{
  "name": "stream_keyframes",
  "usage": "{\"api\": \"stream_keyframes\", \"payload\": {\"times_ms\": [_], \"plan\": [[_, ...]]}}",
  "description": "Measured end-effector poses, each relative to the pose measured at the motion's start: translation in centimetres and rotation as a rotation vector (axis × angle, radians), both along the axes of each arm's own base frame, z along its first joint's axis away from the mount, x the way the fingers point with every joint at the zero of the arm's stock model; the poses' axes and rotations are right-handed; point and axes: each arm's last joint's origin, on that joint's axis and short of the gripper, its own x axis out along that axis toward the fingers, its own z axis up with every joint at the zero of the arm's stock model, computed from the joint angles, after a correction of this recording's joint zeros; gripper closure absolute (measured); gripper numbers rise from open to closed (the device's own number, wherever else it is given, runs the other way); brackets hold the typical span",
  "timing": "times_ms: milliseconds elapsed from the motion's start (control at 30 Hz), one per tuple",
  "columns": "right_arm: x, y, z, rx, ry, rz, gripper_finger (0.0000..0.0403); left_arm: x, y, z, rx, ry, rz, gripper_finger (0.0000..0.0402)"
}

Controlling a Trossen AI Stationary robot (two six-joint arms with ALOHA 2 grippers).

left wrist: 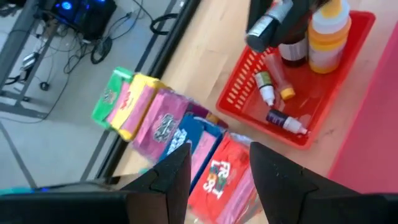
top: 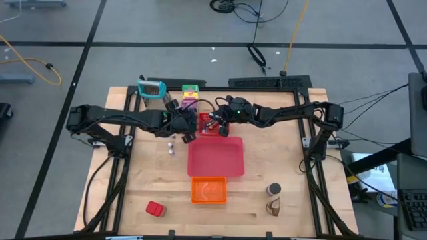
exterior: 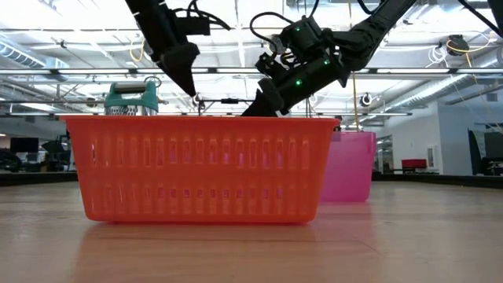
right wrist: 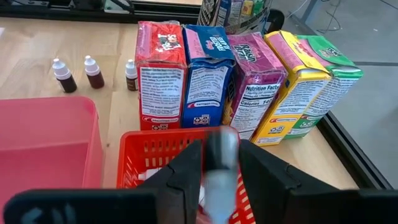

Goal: Pick & Place Kitchen Items
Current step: Put the brown food coloring bottle into the red bin, then put the red cereal box into the pink bin

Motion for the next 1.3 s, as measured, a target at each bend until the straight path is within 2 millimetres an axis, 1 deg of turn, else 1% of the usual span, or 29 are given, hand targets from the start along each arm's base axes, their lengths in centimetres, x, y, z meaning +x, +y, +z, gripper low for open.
{"api": "stream_keyframes", "payload": {"times_ms": [200, 367, 467, 567, 667, 867, 1033, 1100, 1167, 1300], "plan": [[0.0, 0.0, 0.0, -0.005, 0.0, 0.002, 0.0275, -0.6, -0.6, 0.2, -0.013, -0.002, 0.02, 0.0236], [0.0, 0.1, 0.0, -0.007, 0.0, 0.004, 0.0258, -1.4, -0.8, -0.1, 0.021, 0.06, 0.074, 0.0236], [-0.1, 0.2, 0.4, -0.011, -0.002, 0.009, 0.0253, -2.0, -0.7, -1.0, 0.043, 0.089, 0.123, 0.0236], [0.0, 0.4, 0.4, -0.022, -0.001, 0.018, 0.0252, -3.2, -0.7, -1.8, 0.039, 0.095, 0.146, 0.0236], [0.0, 0.5, 0.4, -0.022, -0.001, 0.022, 0.0253, -4.3, -0.8, -3.1, 0.021, 0.09, 0.179, 0.0236], [0.1, 0.7, 0.4, -0.031, -0.007, 0.03, 0.0251, -6.5, -1.4, -4.7, 0.0, 0.018, 0.205, 0.0236], [0.2, 0.9, 0.5, -0.035, -0.013, 0.036, 0.025, -8.3, -1.9, -5.4, -0.005, -0.118, 0.187, 0.0232], [0.2, 0.9, 0.5, -0.035, -0.012, 0.036, 0.025, -9.0, -1.9, -6.0, -0.007, -0.162, 0.184, 0.0224], [0.1, 0.9, 0.4, -0.033, -0.005, 0.036, 0.025, -9.3, -1.9, -6.3, -0.01, -0.237, 0.182, 0.0212], [0.1, 0.9, 0.4, -0.032, -0.005, 0.036, 0.025, -9.7, -1.8, -7.6, -0.003, -0.318, 0.182, 0.018]]}}
